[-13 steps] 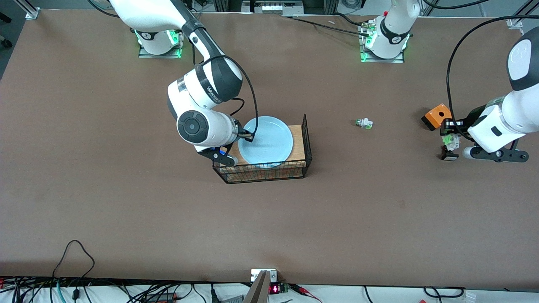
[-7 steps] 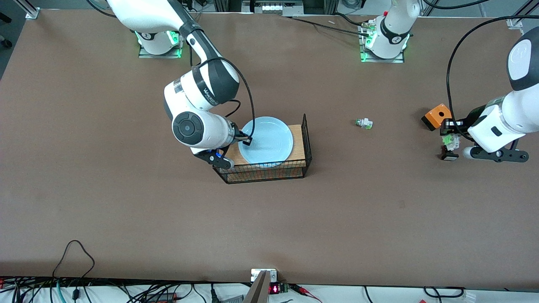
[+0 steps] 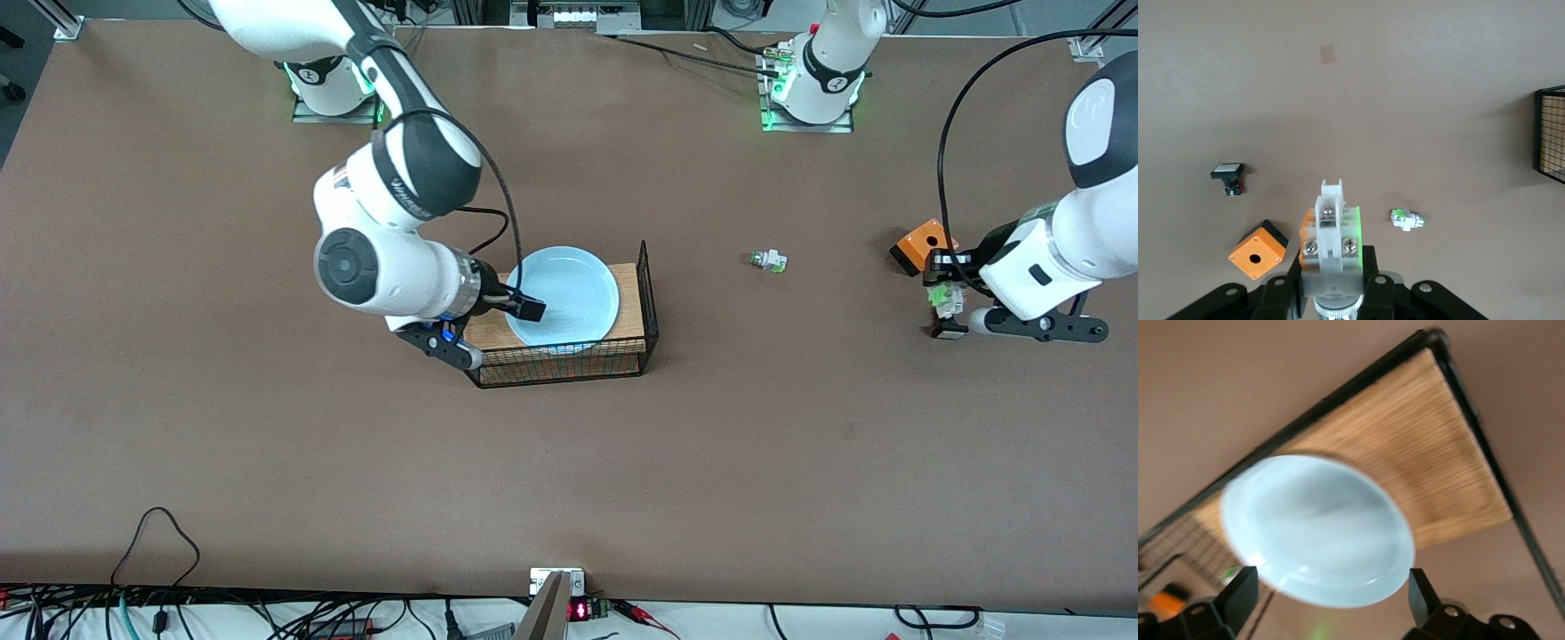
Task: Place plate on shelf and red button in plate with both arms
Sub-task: 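Open the right gripper and draw it back from the plate, then carry the button over the plate while the right gripper returns to rest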
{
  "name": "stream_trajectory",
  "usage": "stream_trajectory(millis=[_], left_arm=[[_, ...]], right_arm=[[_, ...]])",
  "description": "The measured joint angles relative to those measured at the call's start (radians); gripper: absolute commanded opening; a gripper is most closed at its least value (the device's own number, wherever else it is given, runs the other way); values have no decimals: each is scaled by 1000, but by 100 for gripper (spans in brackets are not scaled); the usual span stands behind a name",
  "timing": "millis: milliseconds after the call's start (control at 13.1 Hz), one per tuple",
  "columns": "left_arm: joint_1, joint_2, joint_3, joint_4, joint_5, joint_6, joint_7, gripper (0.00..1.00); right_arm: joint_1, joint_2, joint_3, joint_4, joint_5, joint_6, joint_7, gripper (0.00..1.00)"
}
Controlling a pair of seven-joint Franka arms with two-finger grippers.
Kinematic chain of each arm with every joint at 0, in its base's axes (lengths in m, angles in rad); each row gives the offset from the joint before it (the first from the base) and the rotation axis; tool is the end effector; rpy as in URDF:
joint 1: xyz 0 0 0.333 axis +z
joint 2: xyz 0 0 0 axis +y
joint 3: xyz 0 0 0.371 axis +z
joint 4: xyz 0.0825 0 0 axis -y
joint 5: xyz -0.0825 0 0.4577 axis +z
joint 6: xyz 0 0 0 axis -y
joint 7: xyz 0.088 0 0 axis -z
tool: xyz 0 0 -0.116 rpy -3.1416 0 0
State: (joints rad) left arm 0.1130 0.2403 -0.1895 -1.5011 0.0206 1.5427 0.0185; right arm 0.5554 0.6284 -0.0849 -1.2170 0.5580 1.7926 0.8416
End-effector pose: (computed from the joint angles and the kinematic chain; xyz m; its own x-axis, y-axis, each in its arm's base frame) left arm 0.6951 -0.0374 0.5488 0.9765 -0.0963 -0.1927 -0.0926 -0.9953 0.0281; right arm 0.7109 0.4380 0.4320 0.8307 -0.3875 -0.3997 -0.5065 -0.8241 -0.2535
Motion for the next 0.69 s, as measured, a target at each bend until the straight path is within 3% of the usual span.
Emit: stream_trajectory(millis=[383,689], left_arm=[[-2,-11,-86,16,-1,-11,0,0],[-10,-14,-211,51,-15,-30,-54,0]], right_arm=[[-103,-86,-17,37,9,-229,-75,100],[-221,-151,-24,57,-176,-457,-365,100]])
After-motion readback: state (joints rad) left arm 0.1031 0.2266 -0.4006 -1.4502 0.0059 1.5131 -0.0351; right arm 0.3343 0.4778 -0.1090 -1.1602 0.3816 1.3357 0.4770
